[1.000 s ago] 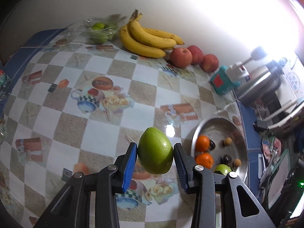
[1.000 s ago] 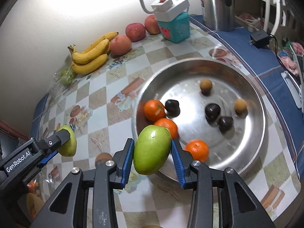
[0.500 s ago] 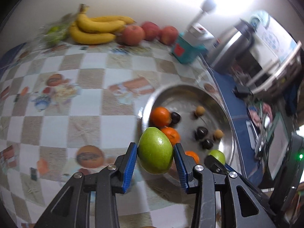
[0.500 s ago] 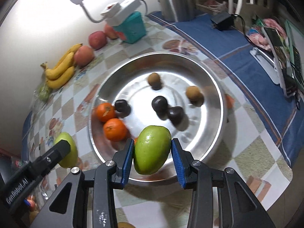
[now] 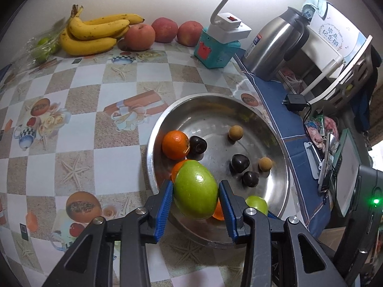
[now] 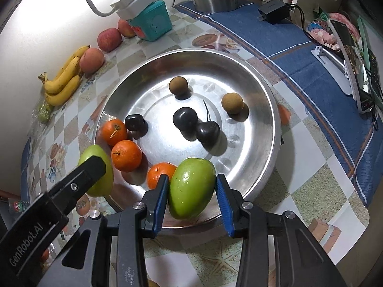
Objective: Organize fruits
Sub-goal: 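Carry both green mangoes over the steel tray, then lower the mangoes into the tray and open both grippers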
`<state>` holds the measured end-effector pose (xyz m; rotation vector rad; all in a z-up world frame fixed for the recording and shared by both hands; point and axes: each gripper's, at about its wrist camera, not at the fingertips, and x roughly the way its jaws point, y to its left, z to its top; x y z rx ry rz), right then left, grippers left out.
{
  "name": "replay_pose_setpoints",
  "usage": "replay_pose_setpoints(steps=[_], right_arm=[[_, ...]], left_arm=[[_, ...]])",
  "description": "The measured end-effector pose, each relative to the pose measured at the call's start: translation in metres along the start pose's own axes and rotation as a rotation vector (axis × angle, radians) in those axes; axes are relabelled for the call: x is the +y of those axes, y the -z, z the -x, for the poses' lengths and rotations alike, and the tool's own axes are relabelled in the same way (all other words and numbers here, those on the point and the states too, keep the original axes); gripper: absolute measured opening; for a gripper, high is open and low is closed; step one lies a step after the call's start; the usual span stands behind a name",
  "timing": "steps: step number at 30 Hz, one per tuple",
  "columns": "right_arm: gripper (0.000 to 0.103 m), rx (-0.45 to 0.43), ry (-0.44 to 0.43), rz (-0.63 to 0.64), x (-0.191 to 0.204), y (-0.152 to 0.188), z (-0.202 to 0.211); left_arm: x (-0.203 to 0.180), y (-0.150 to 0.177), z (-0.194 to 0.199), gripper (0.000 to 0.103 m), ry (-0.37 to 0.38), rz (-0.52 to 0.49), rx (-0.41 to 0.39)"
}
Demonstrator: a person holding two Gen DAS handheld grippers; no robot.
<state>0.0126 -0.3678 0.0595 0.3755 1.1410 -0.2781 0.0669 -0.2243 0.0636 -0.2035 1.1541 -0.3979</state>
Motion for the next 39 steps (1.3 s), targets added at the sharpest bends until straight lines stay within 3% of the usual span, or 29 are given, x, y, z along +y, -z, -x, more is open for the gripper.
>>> replay_pose_setpoints(steps=[14, 31, 35, 37, 39], right_arm=[[0.042, 0.014, 0.012, -0.002, 0.002, 0.0, -0.006], [0.043, 0.007, 0.025, 0.009, 0.002, 0.003, -0.007], [0.044, -0.004, 0.031, 0.023, 0.004, 0.005, -0.006], [0.055, -0.007, 0.025, 0.031, 0.006, 0.007, -0.006], [0.06, -0.016, 0.022, 0.045, 0.01, 0.01, -0.004]], left_arm=[[0.007, 0.004, -0.015, 0.042, 0.009, 0.038, 0.07], [0.02, 0.008, -0.002, 0.046, 0.041, 0.083, 0.054], [0.03, 0.008, 0.007, 0.066, 0.001, 0.113, 0.029], [0.037, 0.007, 0.013, 0.073, -0.063, 0.126, 0.003], [0.045, 0.009, 0.018, 0.086, -0.146, 0.136, -0.019]])
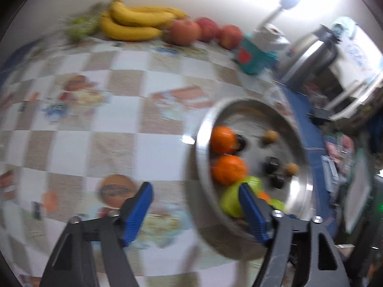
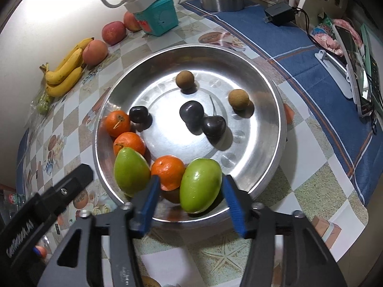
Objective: Organize fruits
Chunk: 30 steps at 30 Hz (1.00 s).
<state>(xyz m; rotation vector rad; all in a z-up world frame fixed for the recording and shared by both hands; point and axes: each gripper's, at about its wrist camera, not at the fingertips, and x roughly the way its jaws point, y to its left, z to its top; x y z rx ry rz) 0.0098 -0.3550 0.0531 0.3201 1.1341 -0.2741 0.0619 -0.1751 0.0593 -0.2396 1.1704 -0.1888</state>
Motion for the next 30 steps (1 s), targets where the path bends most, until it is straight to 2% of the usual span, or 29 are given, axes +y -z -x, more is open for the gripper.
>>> replay_pose_setpoints(steps=[2, 6, 10, 12, 15, 22, 30], right_arm=[[0.065, -0.014, 0.004, 0.017, 0.003, 0.002, 0.002], [0.081, -0.031, -0.011, 0.047, 0.01, 0.009, 0.004], [0.081, -0.033, -0.016, 0.094, 0.017, 0.015, 0.005], [0.082, -0.03, -0.017, 0.118, 0.021, 0.019, 0.005], [0.099, -0.036, -0.018, 0.136, 0.024, 0.024, 0.008], [0.1, -0.06, -0.021, 0.159, 0.028, 0.03, 0.016], [0.1, -0.07, -0.01, 0.194, 0.037, 0.032, 0.018]], left_arm=[[0.01, 0.001, 0.005, 0.092, -0.114, 0.004, -0.031], [0.028, 0.006, 0.012, 0.092, -0.292, -0.004, -0.063], [0.045, 0.018, 0.021, 0.092, -0.395, 0.002, -0.067], [0.052, 0.025, 0.022, 0.092, -0.407, 0.014, -0.051], [0.062, 0.031, 0.023, 0.092, -0.407, 0.048, -0.026], [0.069, 0.041, 0.035, 0.092, -0.415, 0.088, -0.022], [0.064, 0.044, 0.042, 0.092, -0.462, 0.054, -0.041]])
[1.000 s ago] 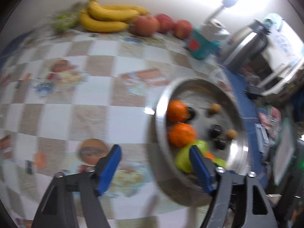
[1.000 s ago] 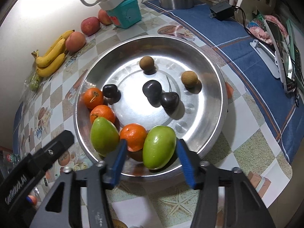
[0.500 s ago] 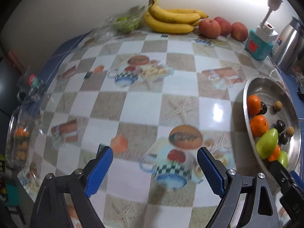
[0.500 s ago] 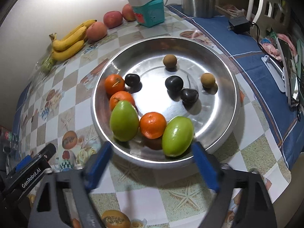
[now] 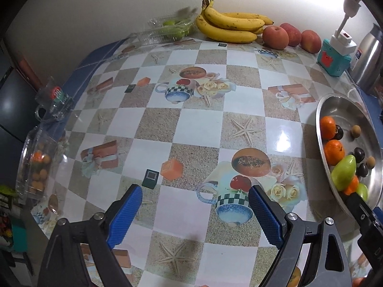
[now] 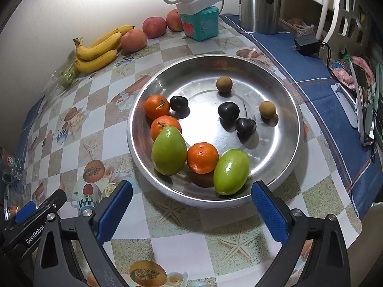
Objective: Organize fruits
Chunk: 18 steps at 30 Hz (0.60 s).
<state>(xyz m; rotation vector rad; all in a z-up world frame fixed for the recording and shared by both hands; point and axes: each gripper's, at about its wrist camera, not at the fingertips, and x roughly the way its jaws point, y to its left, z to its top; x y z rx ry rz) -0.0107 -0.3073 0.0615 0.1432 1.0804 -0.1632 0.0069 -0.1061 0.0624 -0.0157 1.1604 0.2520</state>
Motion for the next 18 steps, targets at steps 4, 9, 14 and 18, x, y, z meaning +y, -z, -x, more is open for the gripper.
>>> replay_pose_setpoints(steps=[4, 9, 14, 18], right_arm=[[0.1, 0.0, 0.001, 0.001, 0.0007, 0.0, 0.0], [0.1, 0.0, 0.001, 0.003, 0.0024, 0.0003, -0.0002], [0.1, 0.0, 0.002, 0.005, 0.0031, 0.0004, -0.0006], [0.1, 0.004, -0.001, 0.007, 0.0033, 0.0007, -0.0007]], left_arm=[[0.0016, -0.0002, 0.0016, 0.092, -0.005, 0.002, -0.007], [0.0005, -0.0002, 0.0013, 0.092, -0.007, -0.003, -0.005], [-0.0002, -0.0003, 0.0007, 0.092, -0.006, -0.005, 0.001], [-0.0012, -0.0005, -0.0008, 0.092, -0.006, -0.013, 0.006]])
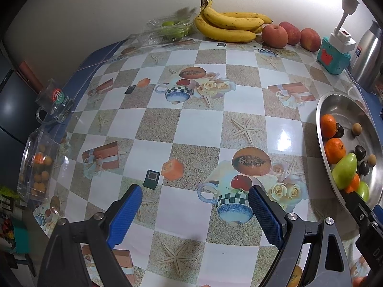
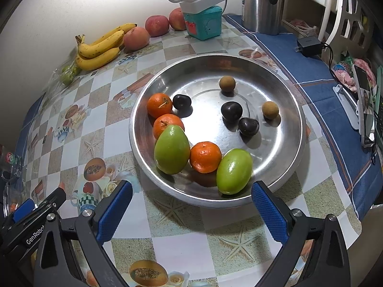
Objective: Organize fruits
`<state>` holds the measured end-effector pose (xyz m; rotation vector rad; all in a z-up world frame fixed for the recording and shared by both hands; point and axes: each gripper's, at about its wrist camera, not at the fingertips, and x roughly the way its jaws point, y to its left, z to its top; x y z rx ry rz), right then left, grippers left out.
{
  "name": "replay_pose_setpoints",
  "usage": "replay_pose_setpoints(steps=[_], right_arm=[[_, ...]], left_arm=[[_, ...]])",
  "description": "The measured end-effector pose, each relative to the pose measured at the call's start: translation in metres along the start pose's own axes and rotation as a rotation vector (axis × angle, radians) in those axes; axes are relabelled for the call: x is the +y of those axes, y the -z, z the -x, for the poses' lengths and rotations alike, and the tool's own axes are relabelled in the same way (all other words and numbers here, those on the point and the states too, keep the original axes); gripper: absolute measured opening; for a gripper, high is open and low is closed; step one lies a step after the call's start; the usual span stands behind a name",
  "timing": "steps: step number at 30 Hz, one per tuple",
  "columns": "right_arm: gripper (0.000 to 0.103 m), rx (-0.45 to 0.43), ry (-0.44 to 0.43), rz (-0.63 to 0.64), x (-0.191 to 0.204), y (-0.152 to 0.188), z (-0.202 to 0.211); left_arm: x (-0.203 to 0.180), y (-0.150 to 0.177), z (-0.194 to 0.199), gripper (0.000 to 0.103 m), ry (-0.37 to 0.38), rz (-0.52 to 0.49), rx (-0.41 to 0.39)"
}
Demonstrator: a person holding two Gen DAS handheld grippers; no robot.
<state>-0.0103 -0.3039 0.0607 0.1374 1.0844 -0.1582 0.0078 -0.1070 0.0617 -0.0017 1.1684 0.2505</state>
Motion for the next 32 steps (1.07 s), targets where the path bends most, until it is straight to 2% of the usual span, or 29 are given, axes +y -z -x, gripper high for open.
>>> replay_pose_setpoints(steps=[26, 32], right_arm=[[0.1, 0.017, -0.018, 0.012, 0.0027, 0.0004, -0.004], [0.1, 0.018, -0.019, 0.012, 0.0034, 0.0005, -0.0044]], left_arm=[[-0.0005, -0.0001, -0.0058, 0.092, -0.021, 0.004, 0.027], [0.0007, 0.0001, -0.0011, 0.092, -0.021, 0.004, -0.004]])
